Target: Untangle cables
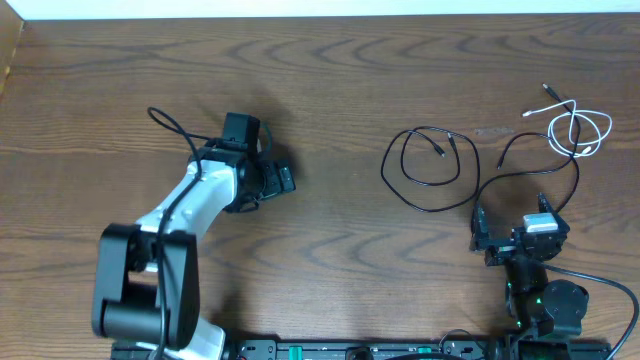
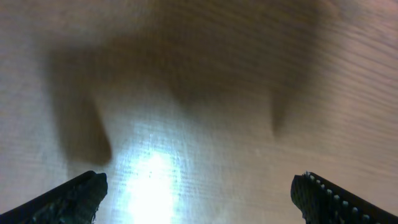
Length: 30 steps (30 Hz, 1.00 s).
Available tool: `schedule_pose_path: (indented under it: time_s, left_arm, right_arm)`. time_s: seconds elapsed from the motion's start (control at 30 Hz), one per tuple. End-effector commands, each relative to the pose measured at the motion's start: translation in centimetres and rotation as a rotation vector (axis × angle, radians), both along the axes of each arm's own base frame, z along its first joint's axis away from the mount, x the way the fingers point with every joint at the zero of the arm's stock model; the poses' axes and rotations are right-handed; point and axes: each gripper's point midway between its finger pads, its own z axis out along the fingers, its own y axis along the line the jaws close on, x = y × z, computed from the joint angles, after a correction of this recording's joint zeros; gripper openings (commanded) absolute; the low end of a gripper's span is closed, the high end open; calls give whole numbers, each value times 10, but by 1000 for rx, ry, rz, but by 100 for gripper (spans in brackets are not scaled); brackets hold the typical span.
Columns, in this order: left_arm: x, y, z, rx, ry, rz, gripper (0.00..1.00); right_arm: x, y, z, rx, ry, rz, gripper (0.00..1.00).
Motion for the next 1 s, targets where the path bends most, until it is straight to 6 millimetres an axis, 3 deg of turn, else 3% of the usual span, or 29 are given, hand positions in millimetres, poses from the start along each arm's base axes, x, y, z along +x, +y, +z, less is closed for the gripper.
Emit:
schedule_pose_path:
  time_s: [0.0, 0.1, 0.27, 0.5, 0.6, 0.7, 0.87, 0.97]
  left_arm:
    - [7, 4, -15, 33, 1, -29, 100]
    - [12, 3, -17, 37, -16, -54, 100]
    - [20, 1, 3, 35, -90, -82, 100]
    - [25, 2, 82, 38, -343, -138, 100]
    - [13, 10, 117, 76, -458, -153, 100]
    - [-11, 25, 138, 132, -498, -129, 100]
    - [-46, 47, 139, 224, -444, -95, 100]
    - [-51, 51, 131, 244, -410, -97, 100]
  right_arm:
    - [0, 0, -2, -14, 3, 0, 99]
    - [0, 0, -2, -14, 3, 0, 99]
    - [0, 0, -2, -14, 3, 0, 99]
    - [0, 0, -2, -14, 3, 0, 99]
    - [0, 0, -2, -14, 3, 0, 99]
    - [0, 0, -2, -14, 4, 0, 99]
    - [0, 0, -2, -14, 3, 0, 99]
    - [0, 0, -2, -14, 3, 0, 99]
